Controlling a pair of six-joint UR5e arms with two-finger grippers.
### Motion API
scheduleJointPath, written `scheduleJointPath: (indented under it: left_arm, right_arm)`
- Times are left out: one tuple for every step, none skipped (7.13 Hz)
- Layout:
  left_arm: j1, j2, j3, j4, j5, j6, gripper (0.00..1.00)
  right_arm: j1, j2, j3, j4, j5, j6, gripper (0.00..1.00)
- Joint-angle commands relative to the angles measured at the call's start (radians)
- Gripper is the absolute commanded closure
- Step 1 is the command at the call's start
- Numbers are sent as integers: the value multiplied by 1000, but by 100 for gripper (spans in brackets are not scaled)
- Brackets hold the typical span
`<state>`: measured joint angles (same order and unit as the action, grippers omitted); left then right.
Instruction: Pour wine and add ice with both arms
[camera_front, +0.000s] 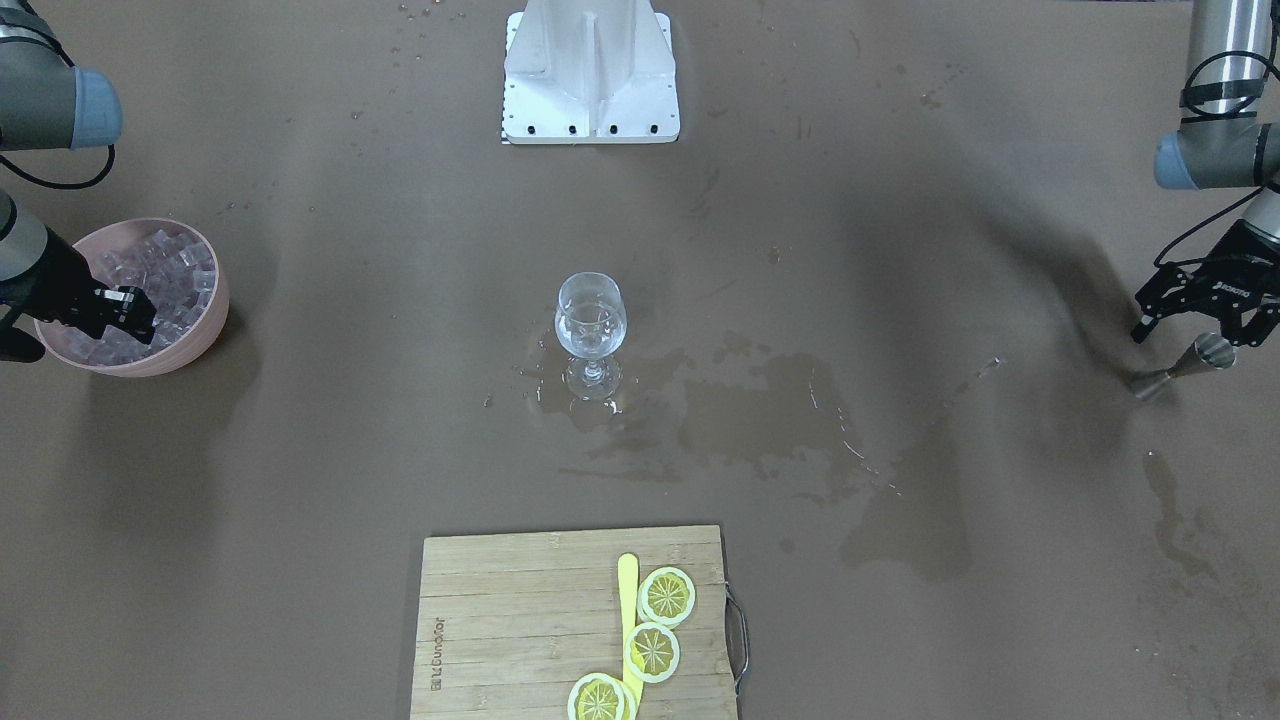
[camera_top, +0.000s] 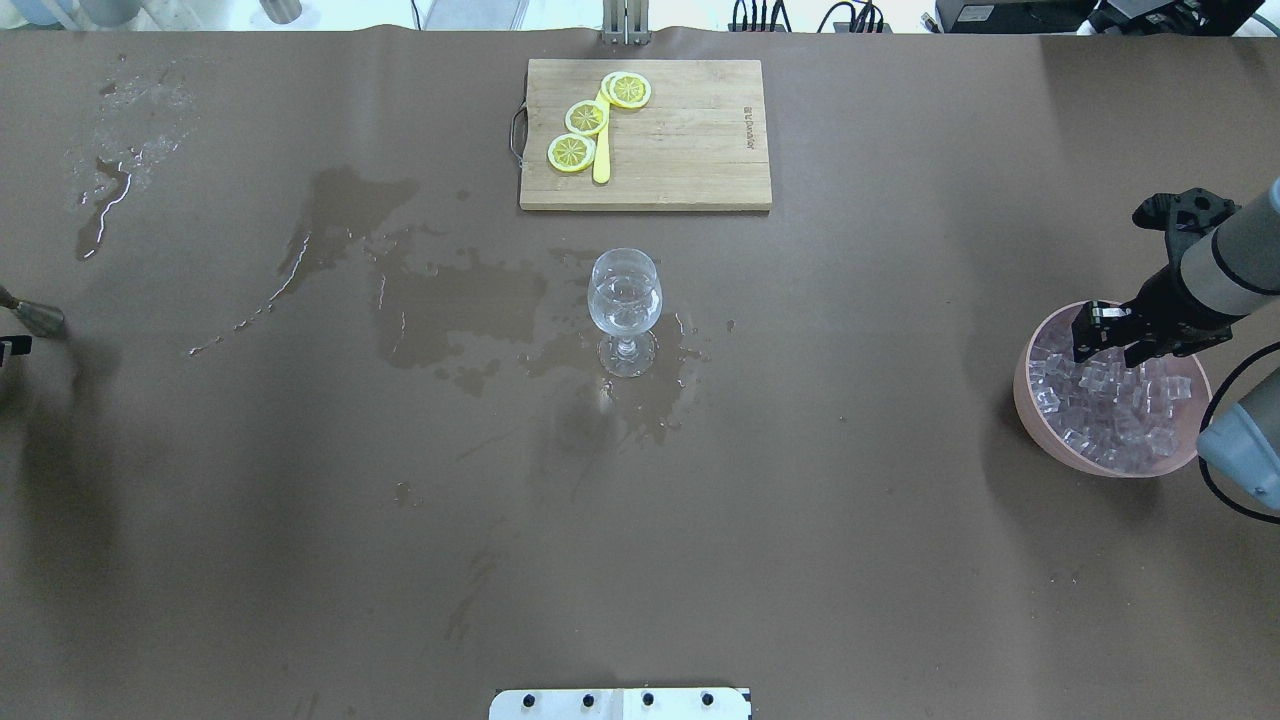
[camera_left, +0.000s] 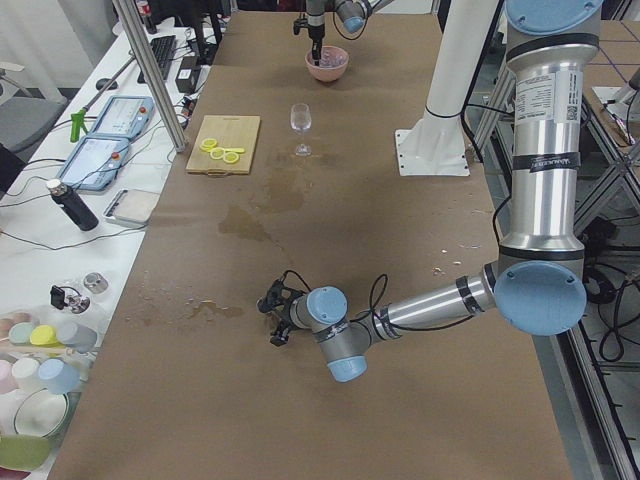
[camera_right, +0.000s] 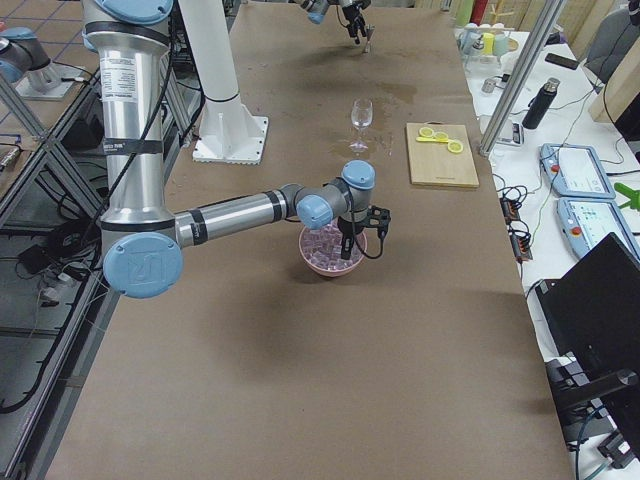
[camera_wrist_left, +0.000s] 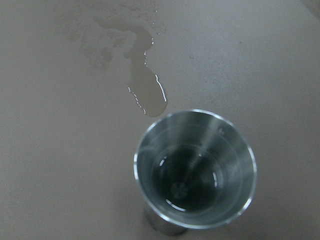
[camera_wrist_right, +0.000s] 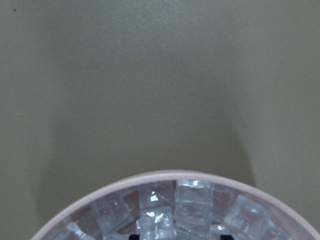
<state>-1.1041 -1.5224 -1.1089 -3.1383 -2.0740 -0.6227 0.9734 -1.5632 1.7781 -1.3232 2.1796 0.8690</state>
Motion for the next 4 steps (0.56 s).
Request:
scheduleJointPath:
  left_arm:
    - [33, 1, 47, -90, 53, -43, 2]
    - [55, 1, 67, -126, 75, -46, 2]
    - [56, 1, 67, -138, 75, -70, 2]
    - [58, 2, 67, -173, 100, -80, 2]
  right_arm:
    - [-2, -1, 9, 1, 2, 10, 31]
    - [-4, 0, 11, -1, 6, 12, 30]
    - [-5, -1, 12, -1, 11, 27, 30]
    - [-21, -1, 18, -1, 17, 48, 30]
